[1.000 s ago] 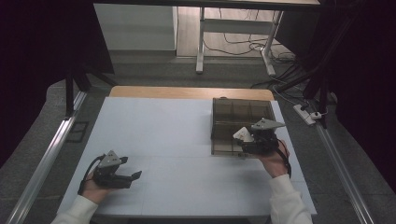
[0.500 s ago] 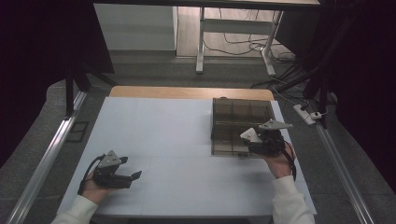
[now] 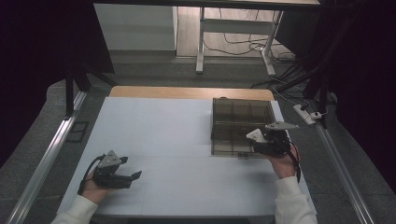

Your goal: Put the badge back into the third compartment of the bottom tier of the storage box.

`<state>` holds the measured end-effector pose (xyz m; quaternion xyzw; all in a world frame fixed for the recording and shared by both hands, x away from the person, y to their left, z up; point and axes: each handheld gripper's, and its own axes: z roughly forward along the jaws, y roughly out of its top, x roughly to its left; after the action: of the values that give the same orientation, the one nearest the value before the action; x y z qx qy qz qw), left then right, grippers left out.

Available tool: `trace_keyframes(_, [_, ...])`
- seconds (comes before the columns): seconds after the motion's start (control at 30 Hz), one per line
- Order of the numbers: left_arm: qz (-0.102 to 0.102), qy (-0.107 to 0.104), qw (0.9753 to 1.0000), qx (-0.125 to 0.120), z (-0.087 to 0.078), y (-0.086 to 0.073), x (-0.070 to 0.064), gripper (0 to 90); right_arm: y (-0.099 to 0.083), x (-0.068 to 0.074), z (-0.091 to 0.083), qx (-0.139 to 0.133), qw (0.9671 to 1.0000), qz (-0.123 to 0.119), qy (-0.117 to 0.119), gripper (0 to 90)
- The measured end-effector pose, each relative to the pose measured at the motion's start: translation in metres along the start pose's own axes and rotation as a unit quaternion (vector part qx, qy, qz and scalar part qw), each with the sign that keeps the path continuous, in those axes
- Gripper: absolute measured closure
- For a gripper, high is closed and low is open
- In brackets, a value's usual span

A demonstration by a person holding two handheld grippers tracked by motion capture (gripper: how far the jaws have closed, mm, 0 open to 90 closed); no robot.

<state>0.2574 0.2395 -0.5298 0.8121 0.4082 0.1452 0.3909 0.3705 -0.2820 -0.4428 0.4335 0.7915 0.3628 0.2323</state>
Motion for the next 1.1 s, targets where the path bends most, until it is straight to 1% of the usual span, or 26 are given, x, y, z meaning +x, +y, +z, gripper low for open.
trace_keyframes(0.23, [0.0,0.0,1.0,0.0,0.0,0.0,0.0,17.5,-0.003,-0.005,-0.001,0.006,0.9999,0.014,-0.008,33.1])
trace_keyframes(0.5, [0.0,0.001,1.0,-0.001,0.0,0.0,0.0,17.5,-0.009,-0.014,-0.004,0.011,0.999,0.039,-0.02,33.1])
trace_keyframes(0.6, [0.0,0.001,1.0,-0.001,0.0,0.0,0.0,17.5,-0.011,-0.017,-0.003,0.013,0.9986,0.047,-0.021,33.0])
trace_keyframes(0.97, [0.001,0.001,1.0,0.0,0.0,0.0,0.0,17.5,-0.015,-0.021,0.007,0.031,0.9973,0.063,-0.02,33.0])
trace_keyframes(1.1, [0.001,0.001,1.0,0.0,0.001,0.0,0.0,17.5,-0.016,-0.022,0.01,0.035,0.9963,0.074,-0.024,33.0])
